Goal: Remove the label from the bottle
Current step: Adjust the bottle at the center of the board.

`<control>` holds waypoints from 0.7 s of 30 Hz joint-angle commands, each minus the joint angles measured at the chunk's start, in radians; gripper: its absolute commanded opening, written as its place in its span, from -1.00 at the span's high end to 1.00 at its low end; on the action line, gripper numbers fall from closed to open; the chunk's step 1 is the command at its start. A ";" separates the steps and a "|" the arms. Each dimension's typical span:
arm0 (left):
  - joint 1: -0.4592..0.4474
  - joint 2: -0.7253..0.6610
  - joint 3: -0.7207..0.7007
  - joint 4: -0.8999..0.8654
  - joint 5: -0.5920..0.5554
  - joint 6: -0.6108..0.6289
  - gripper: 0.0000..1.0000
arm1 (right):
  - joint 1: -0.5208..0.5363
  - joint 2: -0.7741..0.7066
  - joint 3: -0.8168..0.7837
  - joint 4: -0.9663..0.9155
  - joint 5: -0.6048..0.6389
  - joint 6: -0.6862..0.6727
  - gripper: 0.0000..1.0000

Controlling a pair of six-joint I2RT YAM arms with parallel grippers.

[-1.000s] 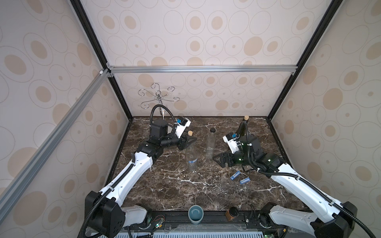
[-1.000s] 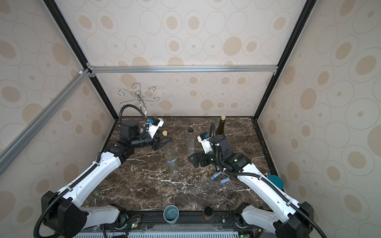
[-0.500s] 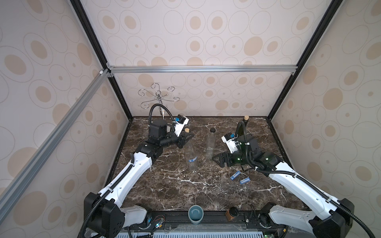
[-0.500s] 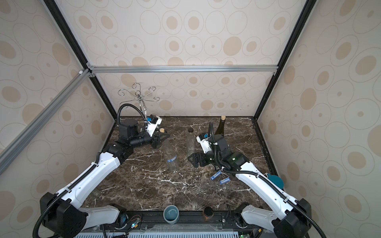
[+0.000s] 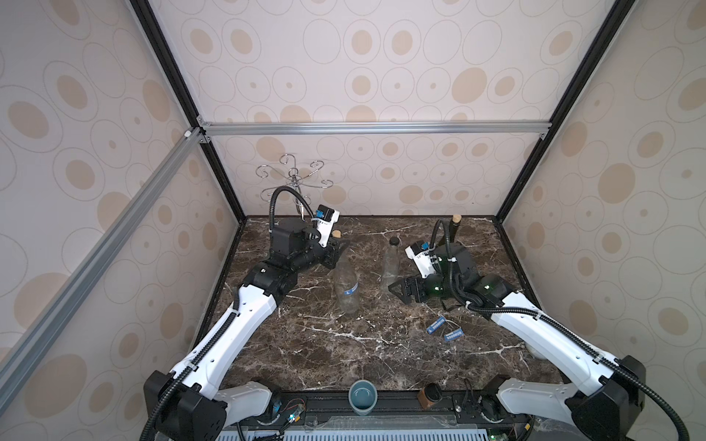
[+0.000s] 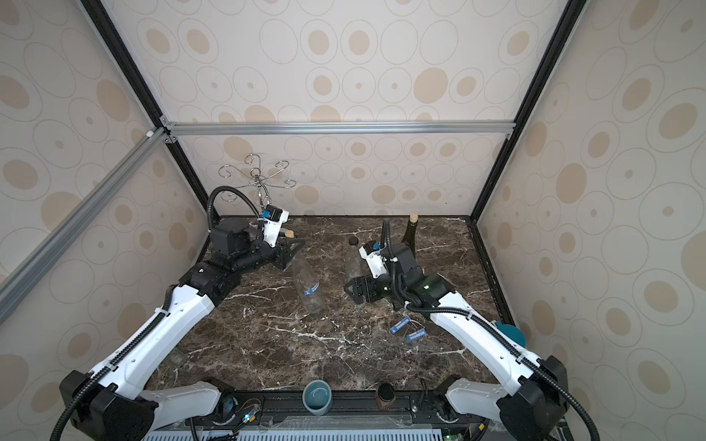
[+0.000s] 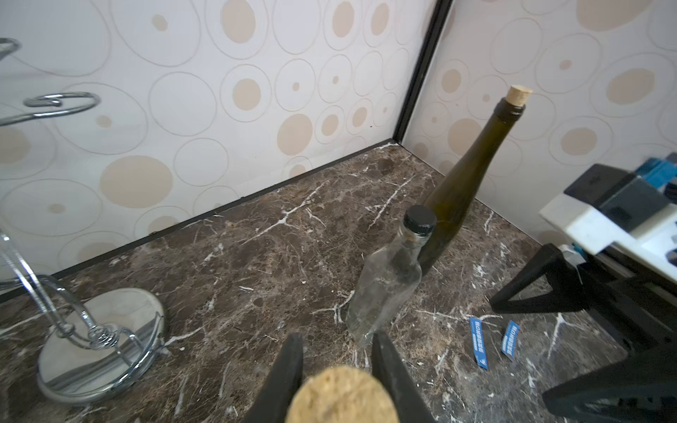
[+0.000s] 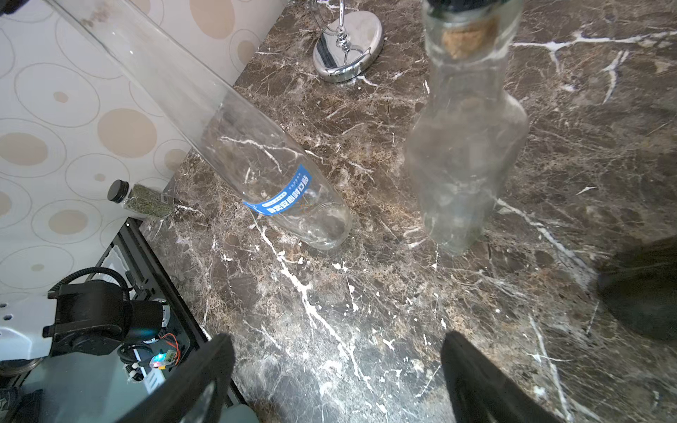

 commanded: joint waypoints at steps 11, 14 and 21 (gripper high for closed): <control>-0.272 -0.045 0.035 0.033 -0.602 -0.177 0.89 | -0.005 0.026 0.015 0.055 -0.037 0.018 -0.80; -0.318 -0.039 0.012 0.045 -0.664 -0.220 0.90 | -0.004 0.030 0.014 0.051 -0.046 0.031 -0.79; -0.382 -0.024 -0.019 0.057 -0.739 -0.251 0.89 | 0.023 0.037 0.005 0.058 -0.027 0.052 -0.76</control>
